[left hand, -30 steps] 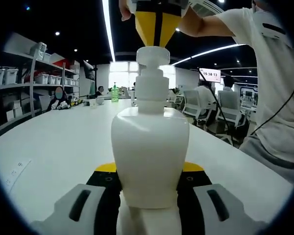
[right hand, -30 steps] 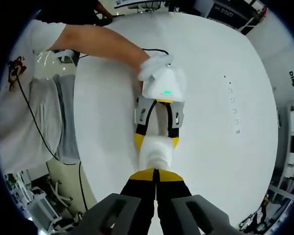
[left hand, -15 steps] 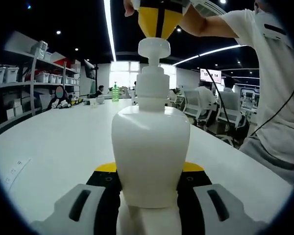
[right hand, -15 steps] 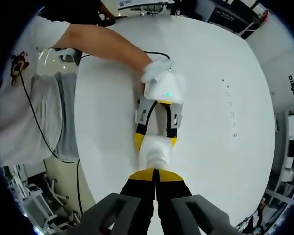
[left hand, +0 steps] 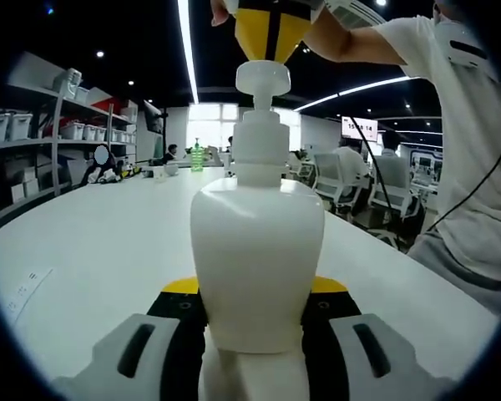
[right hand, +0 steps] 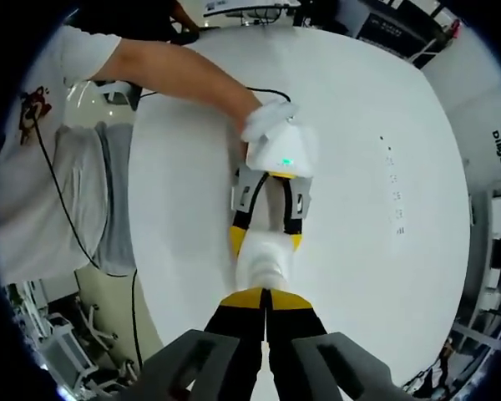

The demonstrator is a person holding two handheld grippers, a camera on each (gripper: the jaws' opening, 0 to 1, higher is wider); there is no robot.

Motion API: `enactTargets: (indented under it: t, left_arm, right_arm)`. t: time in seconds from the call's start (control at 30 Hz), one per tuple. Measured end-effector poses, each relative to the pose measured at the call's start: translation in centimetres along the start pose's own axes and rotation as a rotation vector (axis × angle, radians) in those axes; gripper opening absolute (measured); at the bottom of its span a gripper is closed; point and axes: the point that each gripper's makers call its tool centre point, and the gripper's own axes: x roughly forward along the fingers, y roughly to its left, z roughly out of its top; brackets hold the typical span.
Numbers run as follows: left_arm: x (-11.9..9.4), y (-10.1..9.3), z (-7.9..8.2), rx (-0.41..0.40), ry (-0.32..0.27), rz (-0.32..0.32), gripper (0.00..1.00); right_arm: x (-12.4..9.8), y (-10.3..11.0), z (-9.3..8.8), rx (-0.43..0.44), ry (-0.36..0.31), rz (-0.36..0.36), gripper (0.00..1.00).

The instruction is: Hold the bottle steady, press the pump all the way down and release, and repeat the specified number of times to dispense into the cup

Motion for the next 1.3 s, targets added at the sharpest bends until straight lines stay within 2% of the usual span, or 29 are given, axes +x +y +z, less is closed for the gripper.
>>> enactTargets:
  t: [0.83, 1.1, 1.13, 1.2, 1.3]
  left_arm:
    - [0.0, 0.1, -0.3, 0.003, 0.003, 0.000, 0.43]
    - [0.1, 0.1, -0.3, 0.005, 0.001, -0.003, 0.43]
    - [0.1, 0.1, -0.3, 0.005, 0.002, -0.003, 0.43]
    - [0.1, 0.2, -0.3, 0.008, 0.002, 0.000, 0.43]
    - [0.2, 0.1, -0.3, 0.006, 0.003, -0.001, 0.43]
  right_arm:
    - [0.1, -0.2, 0.2, 0.006, 0.039, -0.003, 0.00]
    - [0.4, 0.3, 0.2, -0.004, 0.061, -0.010, 0.00]
    - [0.7, 0.0, -0.1, -0.015, 0.056, -0.023, 0.00]
    - [1.0, 0.2, 0.1, 0.011, 0.025, 0.002, 0.00]
    - [1.0, 0.0, 0.4, 0.014, 0.017, -0.009, 0.00]
